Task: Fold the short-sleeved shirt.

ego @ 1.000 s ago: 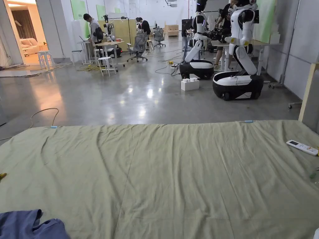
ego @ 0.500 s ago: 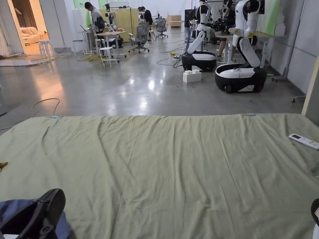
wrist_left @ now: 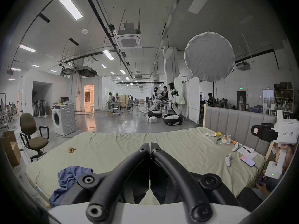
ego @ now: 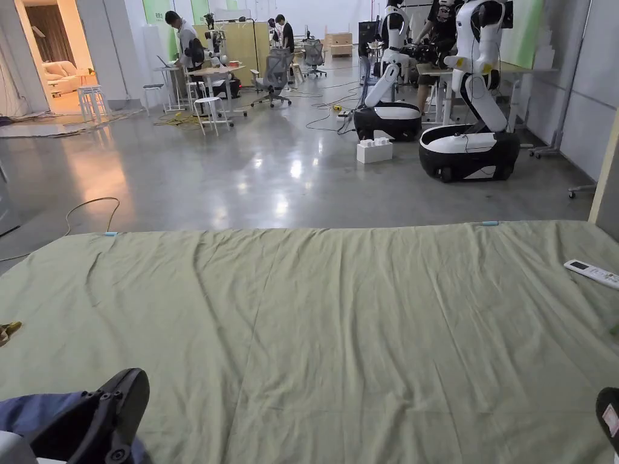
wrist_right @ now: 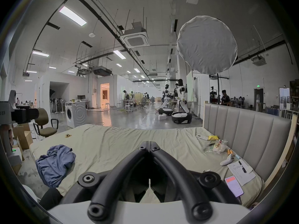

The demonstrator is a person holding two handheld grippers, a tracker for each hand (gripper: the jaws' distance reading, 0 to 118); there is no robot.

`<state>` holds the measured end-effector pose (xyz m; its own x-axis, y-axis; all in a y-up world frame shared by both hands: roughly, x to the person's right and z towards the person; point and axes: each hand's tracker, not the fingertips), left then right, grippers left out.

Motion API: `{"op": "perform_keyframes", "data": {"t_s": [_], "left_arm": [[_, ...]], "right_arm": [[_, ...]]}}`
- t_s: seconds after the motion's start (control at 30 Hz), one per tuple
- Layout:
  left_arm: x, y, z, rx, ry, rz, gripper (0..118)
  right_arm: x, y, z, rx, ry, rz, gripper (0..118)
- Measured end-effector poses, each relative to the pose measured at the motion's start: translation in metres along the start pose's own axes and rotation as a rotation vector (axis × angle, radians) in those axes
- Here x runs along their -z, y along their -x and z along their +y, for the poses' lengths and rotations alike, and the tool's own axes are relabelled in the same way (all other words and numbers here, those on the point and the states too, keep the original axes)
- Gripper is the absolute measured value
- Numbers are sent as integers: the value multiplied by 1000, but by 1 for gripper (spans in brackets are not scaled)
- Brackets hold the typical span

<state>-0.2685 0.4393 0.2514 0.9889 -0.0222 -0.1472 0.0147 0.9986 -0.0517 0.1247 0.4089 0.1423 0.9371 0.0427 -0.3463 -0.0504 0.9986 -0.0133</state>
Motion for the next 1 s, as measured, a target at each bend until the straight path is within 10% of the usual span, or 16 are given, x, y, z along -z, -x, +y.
{"op": "perform_keyframes", "data": {"t_s": [0.53,0.77,0.9,1.0], "left_arm": [[-6,32,-4,11,10,-9,2],[-8,89,-16,1,171,81,33],[17,141,-45,-36,366,111,90],[47,166,-78,-25,439,159,90]], "right_arm": [[-9,4,-2,-36,3,0,0],[-6,3,-21,43,38,50,0],[4,4,-41,93,119,75,0],[14,5,-53,136,201,82,0]]}}
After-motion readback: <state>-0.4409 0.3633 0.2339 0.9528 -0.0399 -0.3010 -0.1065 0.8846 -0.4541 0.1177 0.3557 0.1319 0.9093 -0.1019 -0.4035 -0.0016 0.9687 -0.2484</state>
